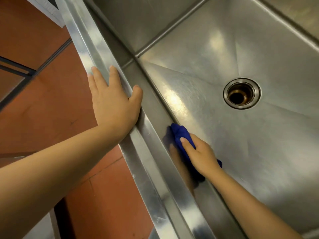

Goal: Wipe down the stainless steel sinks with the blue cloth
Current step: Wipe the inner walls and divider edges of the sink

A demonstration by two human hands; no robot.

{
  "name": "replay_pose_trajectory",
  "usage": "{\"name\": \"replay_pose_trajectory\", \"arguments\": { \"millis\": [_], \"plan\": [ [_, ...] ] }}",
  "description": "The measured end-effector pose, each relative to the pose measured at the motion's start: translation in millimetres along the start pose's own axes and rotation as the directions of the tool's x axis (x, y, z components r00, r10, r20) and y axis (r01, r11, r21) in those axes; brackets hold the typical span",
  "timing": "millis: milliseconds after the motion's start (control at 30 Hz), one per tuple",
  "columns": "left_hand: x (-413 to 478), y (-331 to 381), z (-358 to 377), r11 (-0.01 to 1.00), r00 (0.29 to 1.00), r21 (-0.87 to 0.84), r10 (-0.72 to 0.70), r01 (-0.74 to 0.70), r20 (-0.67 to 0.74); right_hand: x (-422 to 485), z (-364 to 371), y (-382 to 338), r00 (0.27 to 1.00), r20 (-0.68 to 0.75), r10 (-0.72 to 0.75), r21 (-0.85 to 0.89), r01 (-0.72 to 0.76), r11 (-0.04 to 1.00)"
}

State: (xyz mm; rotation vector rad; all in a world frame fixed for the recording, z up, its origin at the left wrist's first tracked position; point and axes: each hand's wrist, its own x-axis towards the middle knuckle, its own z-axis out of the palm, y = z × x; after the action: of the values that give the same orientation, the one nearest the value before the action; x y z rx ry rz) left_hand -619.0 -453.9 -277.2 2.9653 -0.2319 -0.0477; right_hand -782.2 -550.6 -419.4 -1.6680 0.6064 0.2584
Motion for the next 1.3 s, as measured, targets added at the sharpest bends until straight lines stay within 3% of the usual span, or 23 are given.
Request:
{"name": "replay_pose_trajectory", "arguments": {
  "millis": [133, 233, 367, 600, 700, 833, 1000, 1100, 1300],
  "plan": [
    [-1.2, 1.0, -0.6, 1.0, 1.0, 0.01, -0.009, 0.009, 0.02, -44.6, -11.6, -50.5, 0.96, -0.041, -0.276, 0.191, 0.279, 0.941],
    [-0.4, 0.1, 0.2, 1.0, 1.0, 0.015, -0.002, 0.002, 0.029, -43.3, -12.9, -48.7, 0.978, -0.043, -0.203, 0.221, 0.208, 0.953],
    [0.1, 0.8, -1.0, 1.0, 0.999, 0.02, -0.008, 0.007, 0.041, -24.7, -7.9, -42.1, 0.997, -0.021, -0.069, 0.081, 0.07, 0.994],
    [-31.3, 9.8, -13.9, 0.999, 0.987, 0.036, 0.012, -0.018, 0.158, -89.5, -27.9, -69.1, 0.961, -0.003, -0.275, 0.225, 0.269, 0.937],
    [-54.6, 11.8, -11.1, 1.0, 0.985, 0.003, 0.012, -0.013, 0.17, -80.9, -26.5, -51.1, 0.987, 0.001, -0.162, 0.216, 0.158, 0.964],
    [-60.6, 16.4, -6.4, 1.0, 0.996, 0.007, -0.014, 0.014, 0.089, -72.1, -21.3, -23.1, 0.999, 0.033, -0.001, 0.048, -0.001, 0.999],
    [-58.6, 18.5, -5.6, 1.0, 0.998, 0.016, -0.02, 0.019, 0.067, -103.3, -30.9, -40.1, 0.986, 0.005, -0.167, 0.156, 0.164, 0.974],
    [-58.8, 14.7, -3.3, 1.0, 0.998, 0.015, -0.012, 0.012, 0.054, -104.4, -28.5, -33.2, 0.984, 0.013, -0.176, 0.21, 0.17, 0.963],
    [-55.0, 11.7, -0.2, 0.999, 1.0, 0.033, 0.017, -0.018, 0.024, -44.7, -12.4, 33.3, 0.996, 0.042, 0.085, 0.036, -0.086, 0.996]
  ]
}}
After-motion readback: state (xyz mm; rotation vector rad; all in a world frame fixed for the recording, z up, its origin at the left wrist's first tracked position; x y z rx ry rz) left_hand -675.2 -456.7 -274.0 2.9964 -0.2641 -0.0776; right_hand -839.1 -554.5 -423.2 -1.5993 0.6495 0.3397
